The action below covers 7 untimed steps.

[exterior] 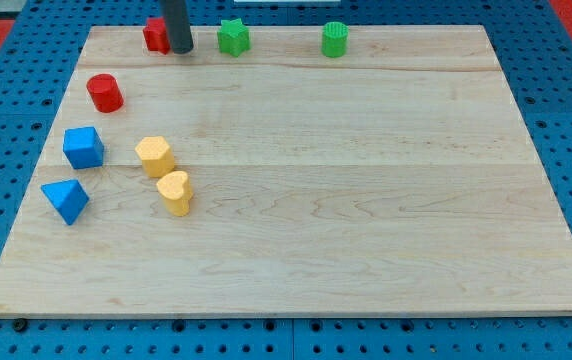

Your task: Move the red circle towards the green star

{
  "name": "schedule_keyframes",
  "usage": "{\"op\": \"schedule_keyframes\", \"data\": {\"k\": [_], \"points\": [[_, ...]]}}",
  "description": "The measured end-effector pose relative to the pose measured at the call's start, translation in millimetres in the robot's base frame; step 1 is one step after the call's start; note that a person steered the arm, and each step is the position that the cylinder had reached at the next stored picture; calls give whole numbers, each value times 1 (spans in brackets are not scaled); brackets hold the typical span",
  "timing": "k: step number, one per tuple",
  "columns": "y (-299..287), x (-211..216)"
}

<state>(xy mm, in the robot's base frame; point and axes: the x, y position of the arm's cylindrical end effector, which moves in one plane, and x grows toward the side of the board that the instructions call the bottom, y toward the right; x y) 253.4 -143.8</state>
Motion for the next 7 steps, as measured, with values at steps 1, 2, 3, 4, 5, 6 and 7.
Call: {"op": "schedule_keyframes", "data": {"k": [1,2,3,4,5,6,7], "points": [[7,57],[34,86],[4,99],[-53,104],[-105,106],[-121,95],[-154,91]]}}
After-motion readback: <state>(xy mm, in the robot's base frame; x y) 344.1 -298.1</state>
